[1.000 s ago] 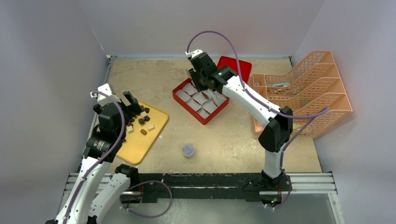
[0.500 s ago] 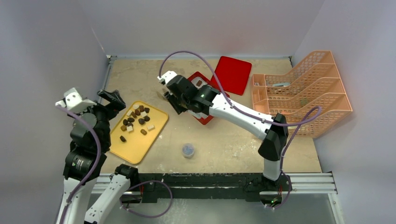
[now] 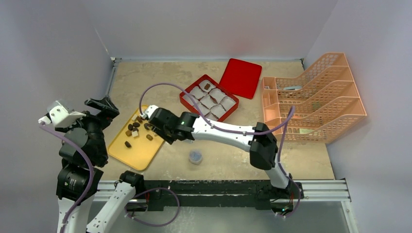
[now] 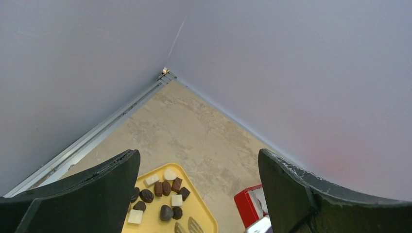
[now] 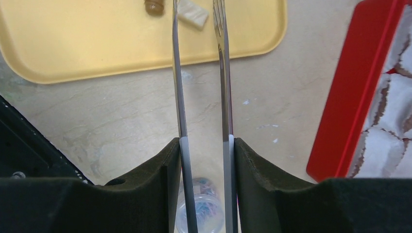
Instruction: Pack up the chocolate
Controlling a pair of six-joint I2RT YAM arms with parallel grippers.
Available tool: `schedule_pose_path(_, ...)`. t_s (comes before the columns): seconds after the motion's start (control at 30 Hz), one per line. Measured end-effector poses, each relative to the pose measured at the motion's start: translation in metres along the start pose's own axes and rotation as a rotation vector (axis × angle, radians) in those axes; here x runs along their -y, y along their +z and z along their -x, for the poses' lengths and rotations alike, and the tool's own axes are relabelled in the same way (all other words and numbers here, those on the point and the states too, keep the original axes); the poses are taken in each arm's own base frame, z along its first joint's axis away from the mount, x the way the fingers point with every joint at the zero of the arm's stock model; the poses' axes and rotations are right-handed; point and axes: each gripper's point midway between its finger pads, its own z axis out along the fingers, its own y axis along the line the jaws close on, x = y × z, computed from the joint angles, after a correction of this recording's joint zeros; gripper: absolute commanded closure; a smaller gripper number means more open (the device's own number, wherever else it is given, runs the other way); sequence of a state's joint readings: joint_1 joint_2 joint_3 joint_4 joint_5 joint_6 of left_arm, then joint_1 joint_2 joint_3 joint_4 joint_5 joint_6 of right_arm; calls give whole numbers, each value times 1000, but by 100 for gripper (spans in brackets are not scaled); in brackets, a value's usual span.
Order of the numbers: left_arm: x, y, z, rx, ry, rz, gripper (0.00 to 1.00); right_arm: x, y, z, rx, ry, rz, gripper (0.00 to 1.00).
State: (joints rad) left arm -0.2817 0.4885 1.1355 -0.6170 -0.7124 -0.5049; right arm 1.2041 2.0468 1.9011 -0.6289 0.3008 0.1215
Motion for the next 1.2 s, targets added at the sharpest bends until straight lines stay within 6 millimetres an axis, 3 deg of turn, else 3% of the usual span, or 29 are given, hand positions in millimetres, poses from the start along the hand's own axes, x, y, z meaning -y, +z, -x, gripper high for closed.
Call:
schedule_pose_path(0.2,-2,-1,0,0,3,7,9,-14,15,-16,-64,-39,-17,55)
schedule_pose_path(0.7,-3,-1,0,3,2,11,9,-15,12,-9,-61,-15,-37,52)
schedule_pose_path(1.2,-3,-1,0,3,2,11,9,-21,32,-27,-138,-21,-66,51)
